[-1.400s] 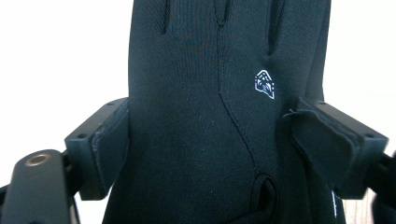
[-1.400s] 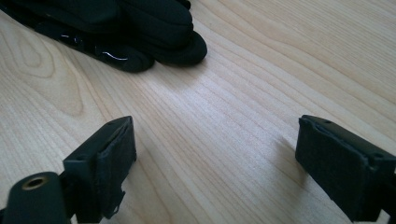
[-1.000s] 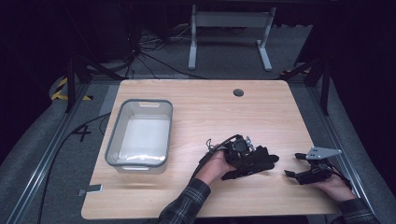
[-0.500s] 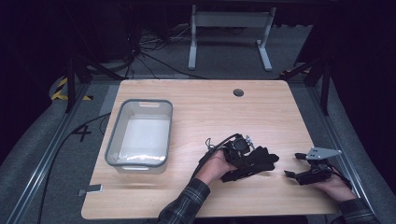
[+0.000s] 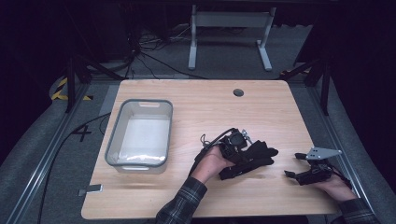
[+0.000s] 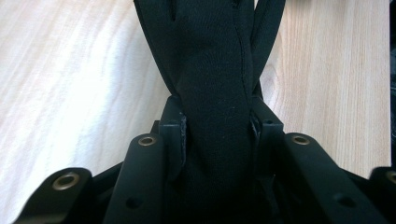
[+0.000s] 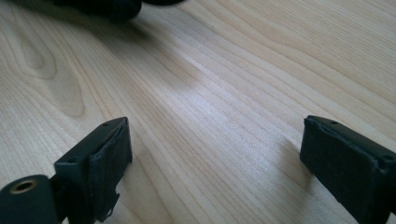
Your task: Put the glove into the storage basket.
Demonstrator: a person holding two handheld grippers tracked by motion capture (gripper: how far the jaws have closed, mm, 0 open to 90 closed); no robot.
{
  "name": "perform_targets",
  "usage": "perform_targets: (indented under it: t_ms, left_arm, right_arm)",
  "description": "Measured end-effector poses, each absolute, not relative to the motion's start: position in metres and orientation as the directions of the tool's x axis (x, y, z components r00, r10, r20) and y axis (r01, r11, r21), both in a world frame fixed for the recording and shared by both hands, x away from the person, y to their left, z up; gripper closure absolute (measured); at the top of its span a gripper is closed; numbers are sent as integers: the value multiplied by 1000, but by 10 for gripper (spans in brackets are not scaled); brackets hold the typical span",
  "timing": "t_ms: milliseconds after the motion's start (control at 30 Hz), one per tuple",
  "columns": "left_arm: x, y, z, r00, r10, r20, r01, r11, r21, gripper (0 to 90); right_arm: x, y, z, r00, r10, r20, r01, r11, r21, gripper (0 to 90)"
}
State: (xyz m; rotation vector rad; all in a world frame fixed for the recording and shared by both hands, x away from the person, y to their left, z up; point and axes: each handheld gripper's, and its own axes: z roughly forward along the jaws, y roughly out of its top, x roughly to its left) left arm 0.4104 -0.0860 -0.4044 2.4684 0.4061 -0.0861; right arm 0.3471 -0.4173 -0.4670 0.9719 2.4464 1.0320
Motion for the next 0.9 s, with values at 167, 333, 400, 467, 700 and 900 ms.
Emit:
perform_targets:
  t_ms: [167,333,400,467,700,900]
  left_arm:
    - [414,-74,-394,942,299,-154,331,-741,584,657]
    - [419,-60,-383,930,339,-142,355,-726,589,657]
    - [420,-55,-380,924,358,-135,365,-722,588,656]
    - [421,-51,-377,919,371,-136,376,-715,590,656]
    - [427,-33,-365,896,425,-130,414,-693,590,656]
    - [432,-16,-356,877,465,-119,438,-674,595,657]
  right_arm:
    - [347,-417,-467,-721,693,-23,467,509,722,98]
    - [347,-417,-467,-721,693,-23,467,509,722,98]
    - [347,-417,-467,-720,693,-22,468,509,723,98]
    - [347,-417,-467,-721,693,-22,468,509,723,98]
    - [347,-417,-467,-720,693,-22,468,509,723,98]
    - [347,-417,-467,-720,693,-22,467,509,723,98]
